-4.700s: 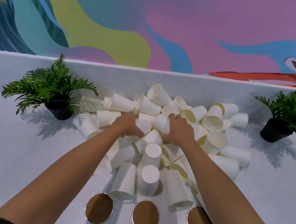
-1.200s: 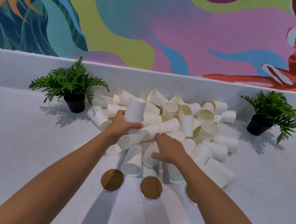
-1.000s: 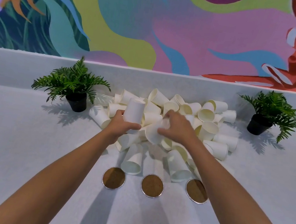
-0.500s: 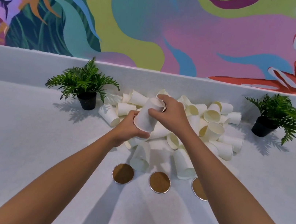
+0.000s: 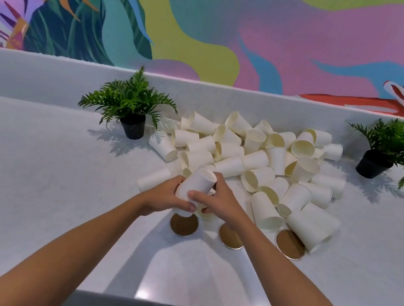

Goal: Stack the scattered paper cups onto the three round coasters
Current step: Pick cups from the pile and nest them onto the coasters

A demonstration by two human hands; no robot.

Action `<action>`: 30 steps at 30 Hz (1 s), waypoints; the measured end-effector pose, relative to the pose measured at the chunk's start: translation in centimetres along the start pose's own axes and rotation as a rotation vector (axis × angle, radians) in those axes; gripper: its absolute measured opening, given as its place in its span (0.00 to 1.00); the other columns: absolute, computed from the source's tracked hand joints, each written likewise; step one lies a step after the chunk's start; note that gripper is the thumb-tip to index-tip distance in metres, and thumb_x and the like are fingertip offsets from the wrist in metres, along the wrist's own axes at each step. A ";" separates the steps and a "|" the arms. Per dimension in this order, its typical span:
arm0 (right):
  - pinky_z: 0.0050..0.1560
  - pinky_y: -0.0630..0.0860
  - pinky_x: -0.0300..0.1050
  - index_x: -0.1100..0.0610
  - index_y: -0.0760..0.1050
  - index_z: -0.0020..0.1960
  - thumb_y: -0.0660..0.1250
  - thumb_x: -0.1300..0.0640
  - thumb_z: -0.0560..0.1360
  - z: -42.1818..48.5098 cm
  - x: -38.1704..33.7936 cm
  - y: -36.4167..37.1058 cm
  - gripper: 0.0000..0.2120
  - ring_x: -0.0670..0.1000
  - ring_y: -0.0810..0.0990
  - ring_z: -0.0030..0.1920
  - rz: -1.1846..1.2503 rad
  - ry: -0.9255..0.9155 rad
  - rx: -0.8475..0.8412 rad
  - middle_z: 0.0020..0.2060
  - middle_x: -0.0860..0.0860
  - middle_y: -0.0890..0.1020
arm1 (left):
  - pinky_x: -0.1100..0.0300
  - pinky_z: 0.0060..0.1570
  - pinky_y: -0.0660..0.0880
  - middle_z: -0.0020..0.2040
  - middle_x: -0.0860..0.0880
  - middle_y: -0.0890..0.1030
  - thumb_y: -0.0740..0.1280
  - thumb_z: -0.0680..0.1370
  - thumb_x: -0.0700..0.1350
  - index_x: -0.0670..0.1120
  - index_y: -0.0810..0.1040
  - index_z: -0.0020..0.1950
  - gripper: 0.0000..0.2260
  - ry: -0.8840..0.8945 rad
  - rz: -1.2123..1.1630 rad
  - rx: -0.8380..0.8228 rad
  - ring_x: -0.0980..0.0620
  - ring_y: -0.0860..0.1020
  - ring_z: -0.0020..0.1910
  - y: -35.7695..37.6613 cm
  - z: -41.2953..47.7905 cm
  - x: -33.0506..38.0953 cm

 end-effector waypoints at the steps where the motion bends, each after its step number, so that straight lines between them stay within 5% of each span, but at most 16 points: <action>1: 0.46 0.83 0.48 0.49 0.63 0.69 0.76 0.48 0.68 -0.1 0.7 0.5 0.34 0.51 0.76 0.57 0.011 0.021 -0.003 0.59 0.49 0.74 | 0.63 0.49 0.75 0.61 0.49 0.74 0.75 0.71 0.45 0.50 0.65 0.67 0.29 -0.009 0.016 -0.010 0.51 0.74 0.58 0.2 -0.1 -0.6; 3: 0.49 0.82 0.49 0.48 0.64 0.67 0.76 0.47 0.67 -0.3 1.6 1.1 0.33 0.49 0.76 0.56 0.012 0.033 -0.007 0.59 0.48 0.74 | 0.64 0.50 0.75 0.60 0.51 0.74 0.75 0.71 0.45 0.51 0.65 0.67 0.28 -0.010 0.021 -0.027 0.52 0.75 0.57 0.8 -0.1 -1.4; 7: 0.42 0.72 0.34 0.50 0.65 0.64 0.75 0.51 0.68 -0.5 1.3 1.8 0.29 0.47 0.75 0.54 -0.113 -0.054 -0.013 0.56 0.47 0.75 | 0.51 0.59 0.77 0.60 0.52 0.76 0.78 0.63 0.51 0.52 0.66 0.67 0.36 0.000 0.084 0.010 0.51 0.76 0.58 1.2 0.0 -2.4; 11: 0.47 0.75 0.40 0.51 0.65 0.64 0.75 0.54 0.68 -0.6 1.7 2.2 0.29 0.49 0.76 0.54 -0.143 -0.074 -0.021 0.56 0.47 0.76 | 0.46 0.58 0.77 0.59 0.52 0.77 0.78 0.58 0.54 0.53 0.66 0.65 0.39 0.007 0.118 0.077 0.50 0.77 0.57 1.3 0.3 -3.1; 22: 0.55 0.76 0.49 0.52 0.65 0.65 0.76 0.51 0.67 -0.3 2.8 3.7 0.31 0.50 0.76 0.56 -0.273 -0.100 -0.037 0.57 0.47 0.77 | 0.51 0.59 0.76 0.63 0.52 0.76 0.78 0.63 0.48 0.52 0.63 0.69 0.39 0.036 0.128 0.148 0.49 0.75 0.60 1.6 -0.3 -4.0; 30: 0.53 0.76 0.45 0.54 0.63 0.68 0.75 0.54 0.67 -0.3 2.8 3.9 0.34 0.49 0.75 0.55 -0.326 -0.076 -0.055 0.60 0.51 0.76 | 0.50 0.59 0.75 0.63 0.51 0.75 0.78 0.60 0.49 0.51 0.61 0.71 0.43 0.007 0.095 0.167 0.49 0.74 0.61 1.5 -0.3 -4.5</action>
Point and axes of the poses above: each hand's wrist, its own z-axis towards the middle knuckle, its own y-axis out of the palm, x = y × z, the point moved 9 cm from there along z, towards the middle knuckle
